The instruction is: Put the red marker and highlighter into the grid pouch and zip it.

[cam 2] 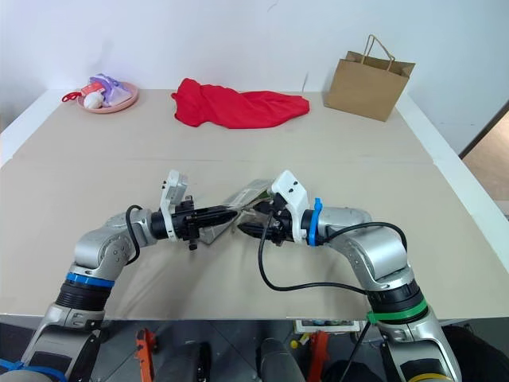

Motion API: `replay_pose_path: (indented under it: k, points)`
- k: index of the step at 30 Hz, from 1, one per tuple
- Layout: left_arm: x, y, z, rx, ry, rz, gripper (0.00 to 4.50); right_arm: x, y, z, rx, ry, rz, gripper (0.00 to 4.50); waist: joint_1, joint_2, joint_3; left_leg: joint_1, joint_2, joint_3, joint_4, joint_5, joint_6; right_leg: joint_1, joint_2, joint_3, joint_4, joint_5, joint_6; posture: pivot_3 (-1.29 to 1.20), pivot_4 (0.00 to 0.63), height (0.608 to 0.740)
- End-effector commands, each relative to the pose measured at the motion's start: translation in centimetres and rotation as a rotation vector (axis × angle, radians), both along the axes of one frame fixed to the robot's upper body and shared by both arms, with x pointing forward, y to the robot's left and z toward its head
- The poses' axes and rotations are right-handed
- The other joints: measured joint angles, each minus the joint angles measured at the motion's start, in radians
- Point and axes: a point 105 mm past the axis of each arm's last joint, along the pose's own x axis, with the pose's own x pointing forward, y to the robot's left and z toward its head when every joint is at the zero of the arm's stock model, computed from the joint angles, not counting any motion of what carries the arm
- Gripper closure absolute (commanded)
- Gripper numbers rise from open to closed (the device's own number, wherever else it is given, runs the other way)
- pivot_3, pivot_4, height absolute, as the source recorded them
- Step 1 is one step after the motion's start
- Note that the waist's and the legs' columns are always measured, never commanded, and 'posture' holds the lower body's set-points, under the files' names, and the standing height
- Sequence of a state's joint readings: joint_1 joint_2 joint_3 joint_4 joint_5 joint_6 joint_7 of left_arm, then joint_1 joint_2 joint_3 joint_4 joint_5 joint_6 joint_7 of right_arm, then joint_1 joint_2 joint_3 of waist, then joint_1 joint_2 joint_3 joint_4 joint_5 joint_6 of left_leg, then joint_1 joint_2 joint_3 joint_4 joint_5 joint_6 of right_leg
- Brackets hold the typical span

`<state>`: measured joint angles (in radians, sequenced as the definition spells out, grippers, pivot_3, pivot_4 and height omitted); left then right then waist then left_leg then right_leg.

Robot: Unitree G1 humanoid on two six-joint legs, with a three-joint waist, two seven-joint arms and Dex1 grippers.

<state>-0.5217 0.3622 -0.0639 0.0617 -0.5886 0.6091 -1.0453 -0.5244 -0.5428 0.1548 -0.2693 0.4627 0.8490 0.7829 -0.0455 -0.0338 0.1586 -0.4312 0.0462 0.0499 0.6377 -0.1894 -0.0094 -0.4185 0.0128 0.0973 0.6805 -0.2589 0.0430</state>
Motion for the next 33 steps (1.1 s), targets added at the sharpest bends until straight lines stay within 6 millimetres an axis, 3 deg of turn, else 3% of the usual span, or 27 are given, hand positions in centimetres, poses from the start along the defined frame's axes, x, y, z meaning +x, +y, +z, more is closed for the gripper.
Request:
replay_pose_path:
  k: [1, 3, 13, 19, 23, 26, 31, 33]
  points:
    - [-0.2, -0.5, 1.7, -0.018, -0.058, -0.022, 4.50, 0.0, 0.4, 1.5, 0.015, -0.073, 0.028, 3.36, 0.000, 0.000, 0.000, 0.000, 0.000, 0.000, 0.000, 0.000, 0.000, 0.000, 0.000, 0.000, 0.000, 0.000, 0.000, 0.00, 0.150, 0.740]
    - [-0.2, -0.5, 1.7, -0.018, -0.058, -0.021, 4.50, 0.0, 0.4, 1.5, 0.015, -0.078, 0.029, 4.44, 0.000, 0.000, 0.000, 0.000, 0.000, 0.000, 0.000, 0.000, 0.000, 0.000, 0.000, 0.000, 0.000, 0.000, 0.000, 0.00, 0.150, 0.740]
    - [-0.1, -0.4, 1.7, -0.019, -0.057, -0.013, 4.50, -0.2, -1.4, 1.4, -0.035, -0.076, 0.028, 4.44, 0.000, 0.000, 0.000, 0.000, 0.000, 0.000, 0.000, 0.000, 0.000, 0.000, 0.000, 0.000, 0.000, 0.000, 0.000, 0.00, 0.150, 0.740]
    - [-0.2, -0.4, 1.6, -0.019, -0.054, -0.012, 4.50, 0.7, -6.6, 1.4, -0.199, -0.122, -0.055, 4.44, 0.000, 0.000, 0.000, 0.000, -0.001, 0.000, 0.000, 0.000, 0.000, 0.000, -0.001, 0.000, 0.000, 0.000, 0.001, 0.00, 0.150, 0.740]
    - [-0.3, -0.3, 1.5, -0.016, -0.053, -0.014, 4.50, 3.1, -12.2, 2.7, -0.311, -0.199, -0.246, 4.44, 0.001, 0.000, 0.000, 0.000, -0.001, 0.001, 0.000, 0.000, 0.000, 0.000, -0.001, 0.000, 0.000, 0.000, 0.001, 0.00, 0.150, 0.740]
    - [-0.3, -0.2, 1.5, -0.012, -0.053, -0.011, 4.50, 3.9, -15.3, 3.5, -0.342, -0.223, -0.348, 4.44, 0.001, 0.000, 0.000, 0.000, -0.001, 0.001, 0.000, 0.000, 0.000, 0.000, -0.001, 0.001, 0.000, 0.000, 0.001, 0.00, 0.150, 0.740]
    - [-0.3, 0.0, 1.4, -0.003, -0.053, -0.006, 4.50, 4.1, -16.6, 3.7, -0.318, -0.209, -0.395, 4.44, -0.002, 0.000, 0.000, 0.001, 0.000, 0.001, -0.001, 0.000, 0.000, 0.000, 0.001, 0.001, 0.000, 0.000, 0.000, 0.00, 0.150, 0.740]
    - [-0.2, 0.1, 1.3, -0.001, -0.054, -0.006, 4.50, 3.5, -15.7, 3.0, -0.295, -0.172, -0.348, 3.76, -0.001, 0.000, 0.000, 0.001, 0.000, 0.001, -0.001, 0.000, 0.000, 0.000, 0.001, 0.001, 0.000, -0.001, 0.000, 0.00, 0.150, 0.740]
